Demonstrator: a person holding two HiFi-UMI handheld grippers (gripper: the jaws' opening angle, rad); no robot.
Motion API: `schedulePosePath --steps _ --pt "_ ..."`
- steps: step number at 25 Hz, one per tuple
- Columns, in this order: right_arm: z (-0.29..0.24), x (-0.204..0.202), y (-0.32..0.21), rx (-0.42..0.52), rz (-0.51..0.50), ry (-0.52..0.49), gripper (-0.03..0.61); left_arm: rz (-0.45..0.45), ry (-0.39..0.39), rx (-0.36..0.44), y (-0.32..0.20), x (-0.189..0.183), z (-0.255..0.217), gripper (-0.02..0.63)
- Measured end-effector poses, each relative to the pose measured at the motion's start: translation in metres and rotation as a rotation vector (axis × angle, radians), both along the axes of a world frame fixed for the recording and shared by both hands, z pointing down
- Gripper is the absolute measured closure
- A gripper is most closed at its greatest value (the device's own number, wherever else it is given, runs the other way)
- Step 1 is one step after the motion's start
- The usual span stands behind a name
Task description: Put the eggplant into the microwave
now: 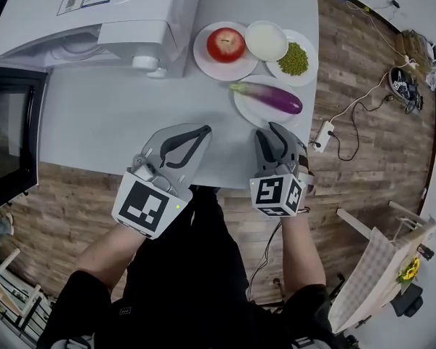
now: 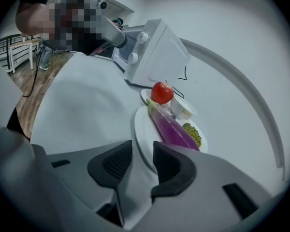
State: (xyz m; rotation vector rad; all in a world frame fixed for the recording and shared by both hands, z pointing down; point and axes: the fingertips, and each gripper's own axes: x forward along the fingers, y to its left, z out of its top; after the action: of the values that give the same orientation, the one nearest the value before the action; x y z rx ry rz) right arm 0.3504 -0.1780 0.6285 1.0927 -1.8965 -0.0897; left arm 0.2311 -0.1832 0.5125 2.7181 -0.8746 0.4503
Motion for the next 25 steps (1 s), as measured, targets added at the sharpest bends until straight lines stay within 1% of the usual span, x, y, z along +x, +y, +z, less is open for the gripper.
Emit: schedulePosePath --steps 3,7,12,15,19,25 --pt "0.001 0.003 -0.005 0.001 0.025 -0.013 0.433 -0.011 0.008 -0.011 0.000 -0.003 0.002 0.604" --pt "0.001 0.001 -0.010 0.009 0.009 0.032 0.440 -0.019 0.008 -0.016 0.000 -0.007 0.002 0.604" --pt "0.003 -0.006 -0.015 0.005 -0.009 0.075 0.470 -0.042 0.020 -0.023 -0.005 -0.016 0.002 0.604" --pt "0.004 -0.010 -0.019 0.012 -0.022 0.105 0.499 -0.051 0.020 -0.021 -0.007 -0.021 0.004 0.604" --pt "0.005 -0.013 -0.025 0.008 -0.007 0.103 0.511 -0.058 0.017 -0.026 -0.007 -0.027 0.008 0.604" --pt "0.007 -0.015 -0.024 0.022 -0.042 0.254 0.525 -0.063 0.014 -0.027 -0.006 -0.031 0.010 0.604"
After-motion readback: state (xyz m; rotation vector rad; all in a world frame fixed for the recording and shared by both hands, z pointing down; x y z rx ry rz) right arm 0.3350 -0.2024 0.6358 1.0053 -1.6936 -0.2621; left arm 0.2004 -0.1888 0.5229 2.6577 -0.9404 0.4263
